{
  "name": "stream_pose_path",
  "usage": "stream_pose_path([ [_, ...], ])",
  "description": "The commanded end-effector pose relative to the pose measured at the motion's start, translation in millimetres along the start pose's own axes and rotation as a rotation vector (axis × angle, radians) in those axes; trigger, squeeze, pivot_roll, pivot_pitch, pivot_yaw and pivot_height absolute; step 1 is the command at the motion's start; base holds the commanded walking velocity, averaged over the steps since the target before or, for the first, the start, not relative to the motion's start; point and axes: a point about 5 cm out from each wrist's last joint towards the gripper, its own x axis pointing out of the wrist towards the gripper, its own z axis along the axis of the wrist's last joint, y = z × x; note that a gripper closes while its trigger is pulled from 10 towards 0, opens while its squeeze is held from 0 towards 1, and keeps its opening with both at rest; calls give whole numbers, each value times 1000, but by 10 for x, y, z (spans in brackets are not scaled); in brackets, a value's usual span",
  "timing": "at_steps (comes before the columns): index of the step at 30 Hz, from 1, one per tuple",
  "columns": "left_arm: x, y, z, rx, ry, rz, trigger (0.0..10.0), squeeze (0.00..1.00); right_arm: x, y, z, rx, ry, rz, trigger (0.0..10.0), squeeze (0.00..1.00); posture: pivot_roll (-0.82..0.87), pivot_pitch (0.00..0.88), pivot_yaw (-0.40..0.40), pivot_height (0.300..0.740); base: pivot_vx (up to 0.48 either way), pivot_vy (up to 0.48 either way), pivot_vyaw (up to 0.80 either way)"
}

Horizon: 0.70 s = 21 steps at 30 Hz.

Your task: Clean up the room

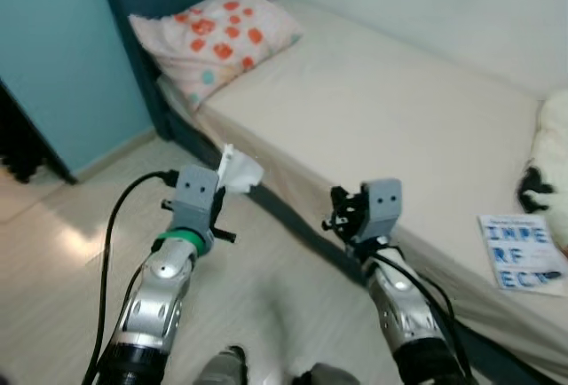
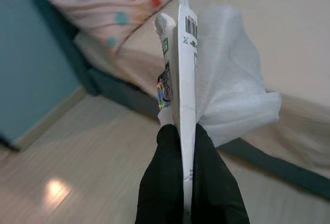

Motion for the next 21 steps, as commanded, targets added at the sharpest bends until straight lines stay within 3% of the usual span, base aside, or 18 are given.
stream_pose_path([
  [1, -6, -15, -42, 8, 19, -3, 10000, 0, -20, 1, -33, 14, 10, 4, 10000, 0, 30, 0, 6, 720, 0, 0, 763],
  [3, -16, -5, -62, 16, 26, 5, 10000, 0, -25, 86, -17, 48, -7, 76, 10000, 0, 31, 0, 8, 720, 0, 0, 763],
  [8, -23, 1, -80, 20, 34, 9, 10000, 0, -33, 137, -6, 62, -16, 117, 10000, 0, 32, 0, 8, 720, 0, 0, 764],
  [21, -47, 41, -163, 36, 59, 42, 10000, 0, -34, 136, -4, 54, -15, 132, 10000, 0, 34, 0, 4, 720, 0, 0, 766],
])
